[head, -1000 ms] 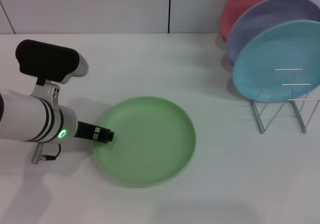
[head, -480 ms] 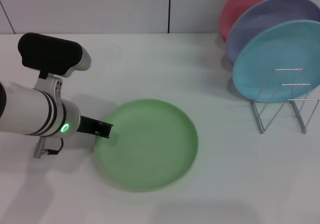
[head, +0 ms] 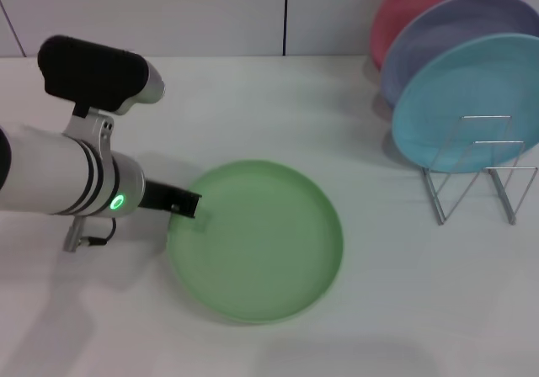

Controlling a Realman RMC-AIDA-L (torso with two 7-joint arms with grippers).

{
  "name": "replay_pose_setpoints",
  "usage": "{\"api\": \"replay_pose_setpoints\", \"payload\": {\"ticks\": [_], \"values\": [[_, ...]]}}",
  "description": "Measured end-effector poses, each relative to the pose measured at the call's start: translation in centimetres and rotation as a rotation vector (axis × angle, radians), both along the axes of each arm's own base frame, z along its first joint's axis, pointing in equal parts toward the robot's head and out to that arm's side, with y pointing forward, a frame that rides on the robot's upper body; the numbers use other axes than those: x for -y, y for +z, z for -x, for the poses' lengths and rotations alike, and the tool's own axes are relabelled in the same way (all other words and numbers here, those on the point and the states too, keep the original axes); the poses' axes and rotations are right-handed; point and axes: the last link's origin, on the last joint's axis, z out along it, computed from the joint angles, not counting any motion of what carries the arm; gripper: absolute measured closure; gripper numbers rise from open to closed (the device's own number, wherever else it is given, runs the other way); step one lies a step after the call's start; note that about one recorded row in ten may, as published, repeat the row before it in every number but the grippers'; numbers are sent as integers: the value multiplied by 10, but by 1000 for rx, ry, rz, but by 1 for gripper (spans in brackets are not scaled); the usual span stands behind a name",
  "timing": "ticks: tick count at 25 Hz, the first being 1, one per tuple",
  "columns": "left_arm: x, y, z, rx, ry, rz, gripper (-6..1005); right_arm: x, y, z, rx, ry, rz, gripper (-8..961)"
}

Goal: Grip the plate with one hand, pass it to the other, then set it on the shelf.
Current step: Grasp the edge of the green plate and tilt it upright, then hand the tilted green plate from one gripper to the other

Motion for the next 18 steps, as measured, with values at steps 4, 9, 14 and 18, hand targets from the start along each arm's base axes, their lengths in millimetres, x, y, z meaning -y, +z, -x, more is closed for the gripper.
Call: {"api": "replay_pose_setpoints", "payload": {"ticks": [4,9,14,18], "values": [[-2,6,-10,9,-38,-15,952,-9,3,9,24,74,18,131],[-3,13,-24,17,-96,-29,959,-26,10,26,39,231,60,135],[-6,31,-43,31,-181,-73,966,-60,22,64,113,475,135,140],[-10,50,-57,39,-241,-126,968,-94,36,116,161,786,264,144]]}}
